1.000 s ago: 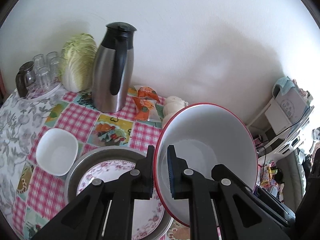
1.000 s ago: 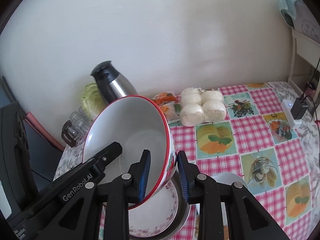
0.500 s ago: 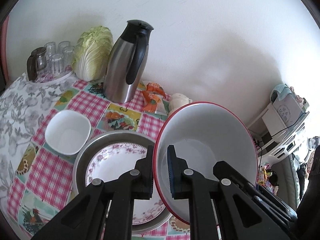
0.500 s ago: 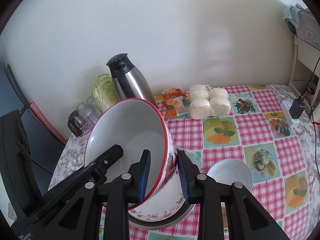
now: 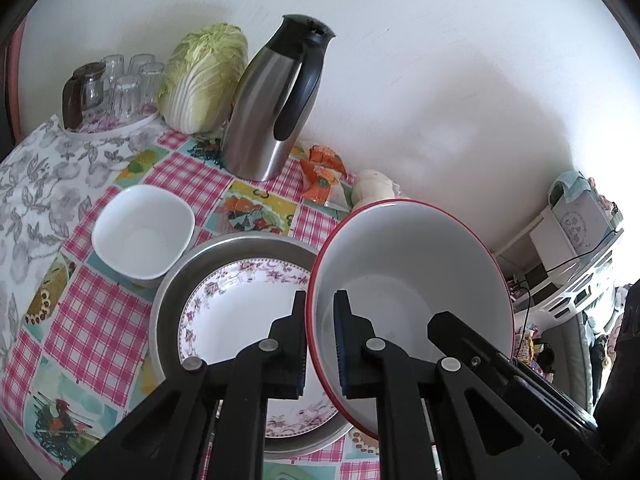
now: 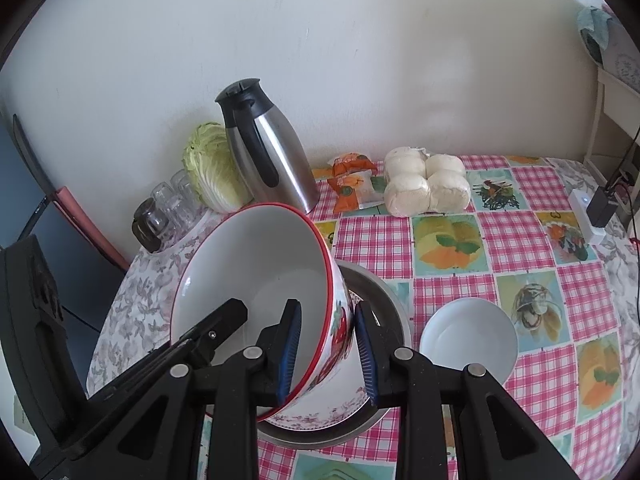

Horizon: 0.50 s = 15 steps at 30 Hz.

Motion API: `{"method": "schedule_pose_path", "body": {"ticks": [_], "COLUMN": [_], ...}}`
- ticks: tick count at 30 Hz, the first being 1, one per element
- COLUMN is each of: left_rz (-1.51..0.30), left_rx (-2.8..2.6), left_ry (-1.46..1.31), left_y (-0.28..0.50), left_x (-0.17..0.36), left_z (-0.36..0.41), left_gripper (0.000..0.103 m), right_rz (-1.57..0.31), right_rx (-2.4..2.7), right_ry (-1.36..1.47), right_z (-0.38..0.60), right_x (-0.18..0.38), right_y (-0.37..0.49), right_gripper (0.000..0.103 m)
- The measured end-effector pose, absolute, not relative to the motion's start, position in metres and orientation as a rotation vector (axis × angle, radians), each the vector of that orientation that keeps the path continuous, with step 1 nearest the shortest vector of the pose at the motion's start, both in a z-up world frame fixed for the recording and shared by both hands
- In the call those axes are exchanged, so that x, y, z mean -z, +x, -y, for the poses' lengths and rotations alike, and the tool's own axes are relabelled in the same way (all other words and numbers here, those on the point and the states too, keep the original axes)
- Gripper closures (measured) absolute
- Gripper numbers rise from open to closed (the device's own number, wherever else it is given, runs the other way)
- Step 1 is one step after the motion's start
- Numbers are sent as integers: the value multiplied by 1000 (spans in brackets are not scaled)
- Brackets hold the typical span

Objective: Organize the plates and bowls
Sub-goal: 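Lift the strawberry bowl and carry it over the steel tray, then lower the strawberry bowl onto the floral plate in the tray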

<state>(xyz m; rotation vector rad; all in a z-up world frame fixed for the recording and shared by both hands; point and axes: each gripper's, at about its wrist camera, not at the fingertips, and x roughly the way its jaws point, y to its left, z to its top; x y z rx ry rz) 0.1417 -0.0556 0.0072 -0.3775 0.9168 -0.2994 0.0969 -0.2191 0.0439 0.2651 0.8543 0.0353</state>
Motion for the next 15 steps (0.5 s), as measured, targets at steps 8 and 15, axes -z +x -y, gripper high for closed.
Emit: {"method": "schedule_pose_path", "body": {"ticks": [8,15], "left_rz": [-964,-997], "left_rx": [282,258], "left_ry": [-409,-419], "left_y": [148,154], "left_x": [10,21], "left_z": [46,36], "left_gripper": [92,92], "right_rz": [-903,-960], "right_rx": [-42,-68], "right_ry": [245,273], "right_z": [210,205], "right_x": [-27,-7], "right_y": [105,114], "right_gripper": [73,73]}}
